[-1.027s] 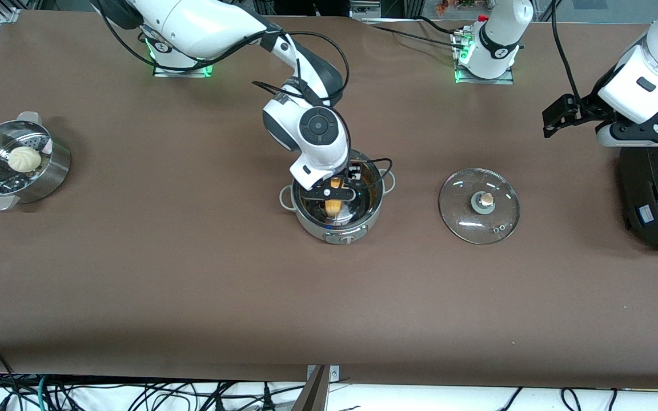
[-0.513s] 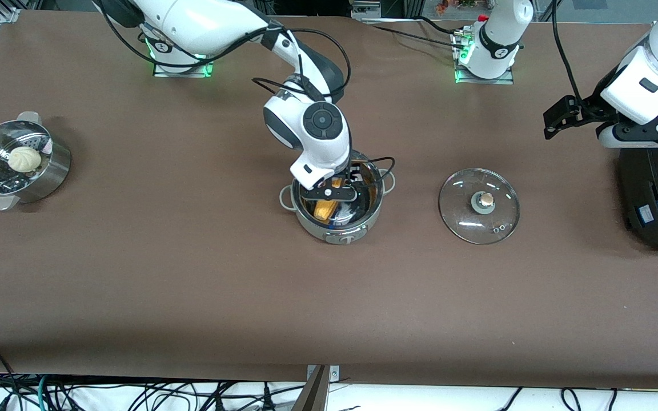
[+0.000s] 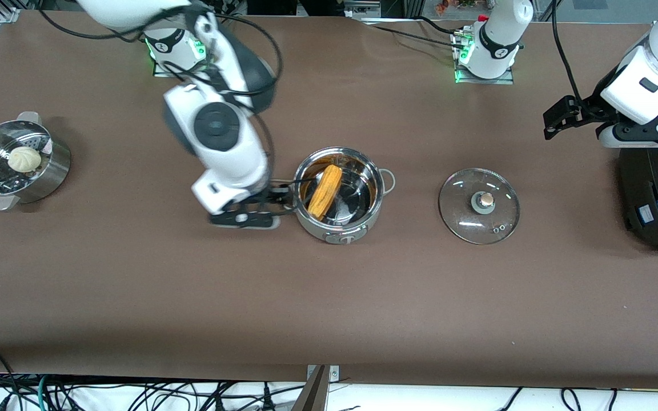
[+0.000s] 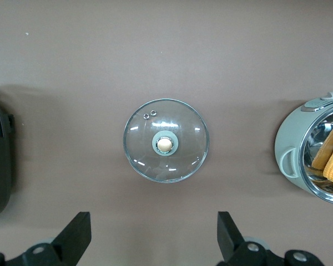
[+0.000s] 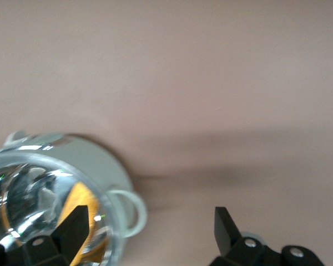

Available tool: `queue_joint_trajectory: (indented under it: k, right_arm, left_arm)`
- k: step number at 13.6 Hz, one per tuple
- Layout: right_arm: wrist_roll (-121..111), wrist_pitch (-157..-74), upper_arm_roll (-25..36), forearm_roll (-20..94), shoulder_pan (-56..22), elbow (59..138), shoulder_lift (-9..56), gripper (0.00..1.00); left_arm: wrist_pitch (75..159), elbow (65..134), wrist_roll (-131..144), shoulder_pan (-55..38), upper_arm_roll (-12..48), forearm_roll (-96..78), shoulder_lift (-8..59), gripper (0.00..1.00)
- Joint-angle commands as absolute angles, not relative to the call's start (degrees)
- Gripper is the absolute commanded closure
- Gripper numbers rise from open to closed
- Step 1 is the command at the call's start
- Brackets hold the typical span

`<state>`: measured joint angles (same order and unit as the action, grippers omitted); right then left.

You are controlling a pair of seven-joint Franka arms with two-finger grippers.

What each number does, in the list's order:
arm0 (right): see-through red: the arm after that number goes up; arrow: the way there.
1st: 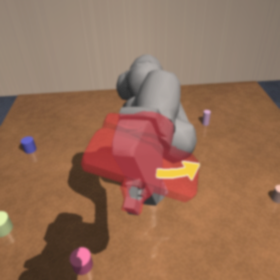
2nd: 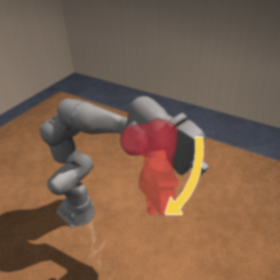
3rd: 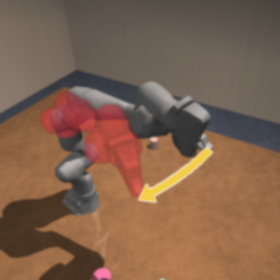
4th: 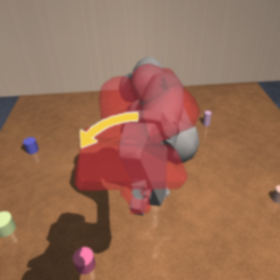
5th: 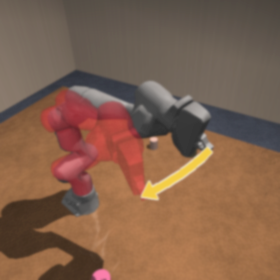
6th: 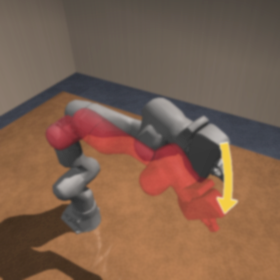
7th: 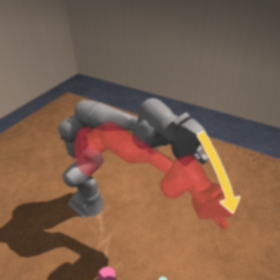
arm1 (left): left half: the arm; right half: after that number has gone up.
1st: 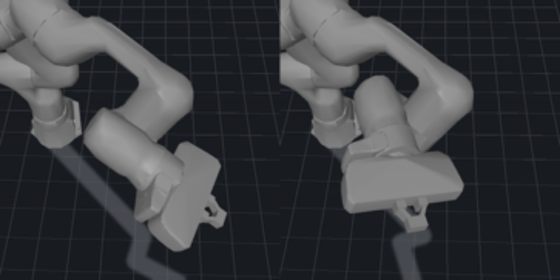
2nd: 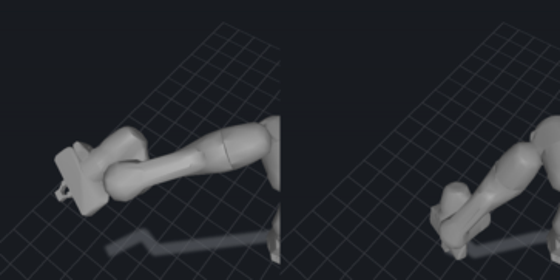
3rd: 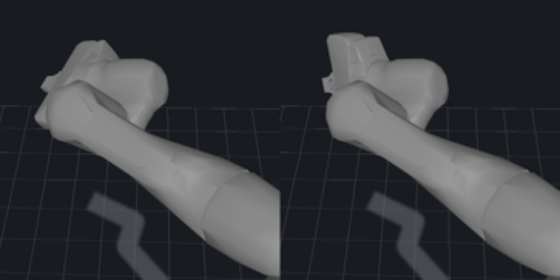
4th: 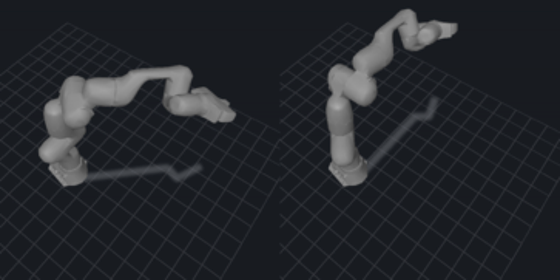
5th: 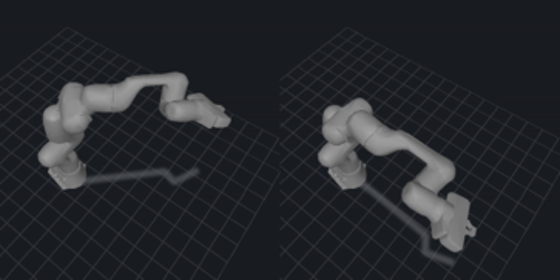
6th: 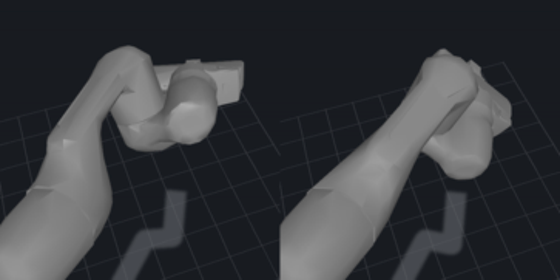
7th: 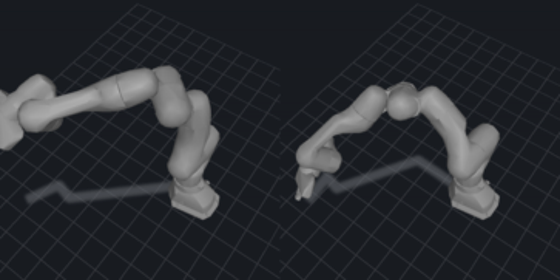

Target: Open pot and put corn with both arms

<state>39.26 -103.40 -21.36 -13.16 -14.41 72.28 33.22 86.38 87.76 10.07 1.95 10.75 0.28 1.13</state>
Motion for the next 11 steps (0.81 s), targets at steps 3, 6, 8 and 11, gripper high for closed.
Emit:
queue_joint_trajectory:
  k: [3,6,8,11]
  right_arm:
    - [25.61,-97.83,-22.15,-11.43,-3.54,73.82,24.46,0.0]
    - [19.17,-95.89,-20.75,-10.11,2.62,77.24,16.73,0.0]
    - [17.59,-95.8,-14.63,-4.87,3.08,78.66,13.72,0.0]
    - [11.19,-95.71,-5.21,5.16,3.08,81.81,10.21,0.0]
  left_arm:
    - [86.22,86.31,10.37,2.64,11.34,-0.35,1.58,0.0]
    - [86.22,86.22,10.37,2.64,11.34,-0.35,1.58,0.0]
    - [86.22,86.22,10.46,2.64,11.43,-0.35,1.58,0.0]
    - [86.22,86.22,10.46,2.64,11.43,-0.26,1.67,0.0]
